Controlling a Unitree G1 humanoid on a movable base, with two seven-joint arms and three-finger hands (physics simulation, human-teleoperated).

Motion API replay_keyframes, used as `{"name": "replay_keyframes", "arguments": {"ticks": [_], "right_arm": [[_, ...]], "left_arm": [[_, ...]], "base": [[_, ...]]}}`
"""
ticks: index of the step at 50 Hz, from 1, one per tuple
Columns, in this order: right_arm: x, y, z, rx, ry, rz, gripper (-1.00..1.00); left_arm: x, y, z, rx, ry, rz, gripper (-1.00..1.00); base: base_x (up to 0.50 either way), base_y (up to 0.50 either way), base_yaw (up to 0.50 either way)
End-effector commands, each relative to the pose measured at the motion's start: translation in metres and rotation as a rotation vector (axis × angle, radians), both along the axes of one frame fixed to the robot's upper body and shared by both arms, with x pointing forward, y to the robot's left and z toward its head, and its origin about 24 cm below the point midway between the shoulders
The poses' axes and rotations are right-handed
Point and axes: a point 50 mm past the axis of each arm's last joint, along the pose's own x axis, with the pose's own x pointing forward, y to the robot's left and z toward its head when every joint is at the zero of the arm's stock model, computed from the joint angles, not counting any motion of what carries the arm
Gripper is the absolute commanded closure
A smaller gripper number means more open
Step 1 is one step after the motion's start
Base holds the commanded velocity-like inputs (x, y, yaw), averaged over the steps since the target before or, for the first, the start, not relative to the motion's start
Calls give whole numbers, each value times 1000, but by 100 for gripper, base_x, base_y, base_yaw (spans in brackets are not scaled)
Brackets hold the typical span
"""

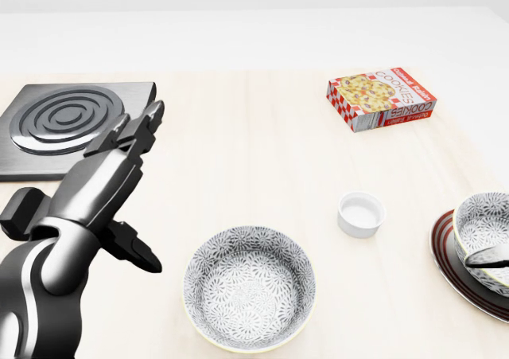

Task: Pick the akita bowl from table center and place it on the plate.

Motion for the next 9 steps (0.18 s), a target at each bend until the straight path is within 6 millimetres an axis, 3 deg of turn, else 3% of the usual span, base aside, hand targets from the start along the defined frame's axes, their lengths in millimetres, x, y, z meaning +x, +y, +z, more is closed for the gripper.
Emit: {"name": "replay_keyframes", "arguments": {"ticks": [1, 4, 9], "right_arm": [[8, 39, 3, 295, -251, 118, -100], [19, 52, -9, 406, -253, 122, -100], [29, 65, -14, 515, -279, 133, -100]], "left_arm": [[2, 3, 1, -220, -76, 1, -100], [-3, 1, 0, -308, -95, -10, -100], [-10, -1, 2, -381, -129, -19, -100]], "base": [[0, 0, 0], [0, 0, 0], [0, 0, 0]]}}
